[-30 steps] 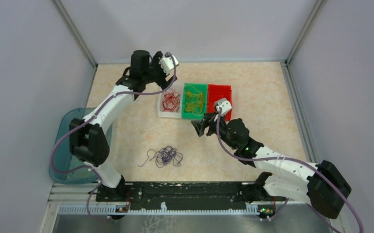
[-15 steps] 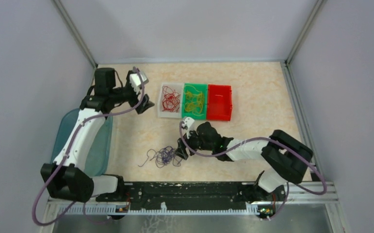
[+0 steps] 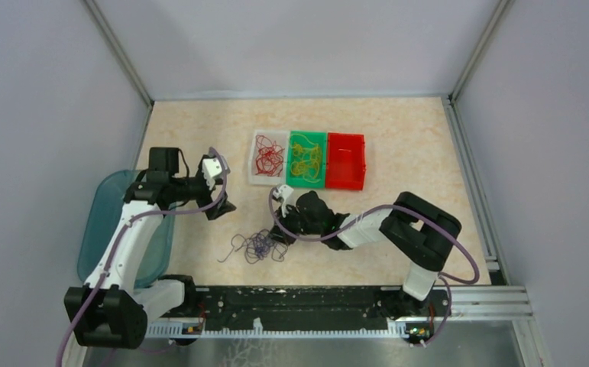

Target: Untangle the cables

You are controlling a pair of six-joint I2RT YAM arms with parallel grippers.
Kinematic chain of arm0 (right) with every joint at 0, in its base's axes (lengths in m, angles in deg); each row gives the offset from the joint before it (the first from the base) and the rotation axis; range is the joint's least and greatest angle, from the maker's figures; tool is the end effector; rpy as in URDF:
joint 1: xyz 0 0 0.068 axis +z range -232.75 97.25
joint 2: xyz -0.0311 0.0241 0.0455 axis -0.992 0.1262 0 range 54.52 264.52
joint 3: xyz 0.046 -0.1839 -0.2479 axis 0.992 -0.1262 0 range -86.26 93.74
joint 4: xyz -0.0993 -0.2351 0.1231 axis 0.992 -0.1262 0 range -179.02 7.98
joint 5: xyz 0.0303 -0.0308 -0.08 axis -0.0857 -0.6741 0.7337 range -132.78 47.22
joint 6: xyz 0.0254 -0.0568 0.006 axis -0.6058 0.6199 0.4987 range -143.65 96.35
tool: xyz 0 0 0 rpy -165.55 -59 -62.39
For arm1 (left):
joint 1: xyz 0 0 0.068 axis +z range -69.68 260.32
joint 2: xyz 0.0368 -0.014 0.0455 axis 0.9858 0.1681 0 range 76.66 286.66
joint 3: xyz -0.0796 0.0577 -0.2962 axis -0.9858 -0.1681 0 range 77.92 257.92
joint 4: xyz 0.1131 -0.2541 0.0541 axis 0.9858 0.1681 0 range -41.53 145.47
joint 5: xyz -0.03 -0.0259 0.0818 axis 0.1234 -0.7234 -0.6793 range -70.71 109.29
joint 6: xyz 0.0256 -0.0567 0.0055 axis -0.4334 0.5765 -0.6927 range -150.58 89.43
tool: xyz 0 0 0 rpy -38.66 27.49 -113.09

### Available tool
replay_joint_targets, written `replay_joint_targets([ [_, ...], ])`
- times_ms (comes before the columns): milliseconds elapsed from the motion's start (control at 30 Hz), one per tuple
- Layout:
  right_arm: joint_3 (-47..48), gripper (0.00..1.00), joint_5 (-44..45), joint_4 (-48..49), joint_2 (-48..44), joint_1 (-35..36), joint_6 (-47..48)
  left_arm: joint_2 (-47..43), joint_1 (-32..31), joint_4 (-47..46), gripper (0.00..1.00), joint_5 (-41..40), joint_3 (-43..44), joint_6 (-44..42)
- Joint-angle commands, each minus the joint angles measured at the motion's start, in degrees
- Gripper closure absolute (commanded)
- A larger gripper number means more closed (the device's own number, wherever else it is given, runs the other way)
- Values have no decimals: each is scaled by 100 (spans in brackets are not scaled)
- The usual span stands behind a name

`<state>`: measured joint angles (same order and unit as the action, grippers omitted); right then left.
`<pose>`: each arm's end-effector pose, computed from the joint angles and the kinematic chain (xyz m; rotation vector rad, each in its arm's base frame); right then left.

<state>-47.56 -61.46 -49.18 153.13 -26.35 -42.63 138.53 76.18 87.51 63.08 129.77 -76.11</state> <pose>0.1855 0.3065 0.1583 -0.9191 2.0209 1.1140 0.2191 -0.0489 0.3127 1.2081 1.8341 -0.5301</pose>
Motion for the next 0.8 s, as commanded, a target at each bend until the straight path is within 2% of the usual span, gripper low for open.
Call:
replay_joint_targets([
  [0,-80,100,215,925,-633,-505,-644,-69,25,493,9,586,-210,-918],
  [167,-440,100,460,713,-1273,-630,-501,-69,-33,857,14,718,-482,-1558],
  [333,-1054,100,901,784,-1680,-623,-590,-112,-376,848,17,395,-917,-1881],
  [433,-1322,100,1100,895,-1974,-625,-641,-194,-625,228,19,263,-1168,-1545],
  [567,-1414,100,916,1167,-2366,-630,-751,-223,-967,-320,24,246,-1104,-917],
  [667,-1233,100,818,948,-2571,-624,-690,-103,-1058,-511,27,247,-971,-438],
  [767,-1164,100,777,766,-2629,-627,-607,130,-1366,-503,26,125,-912,-431],
])
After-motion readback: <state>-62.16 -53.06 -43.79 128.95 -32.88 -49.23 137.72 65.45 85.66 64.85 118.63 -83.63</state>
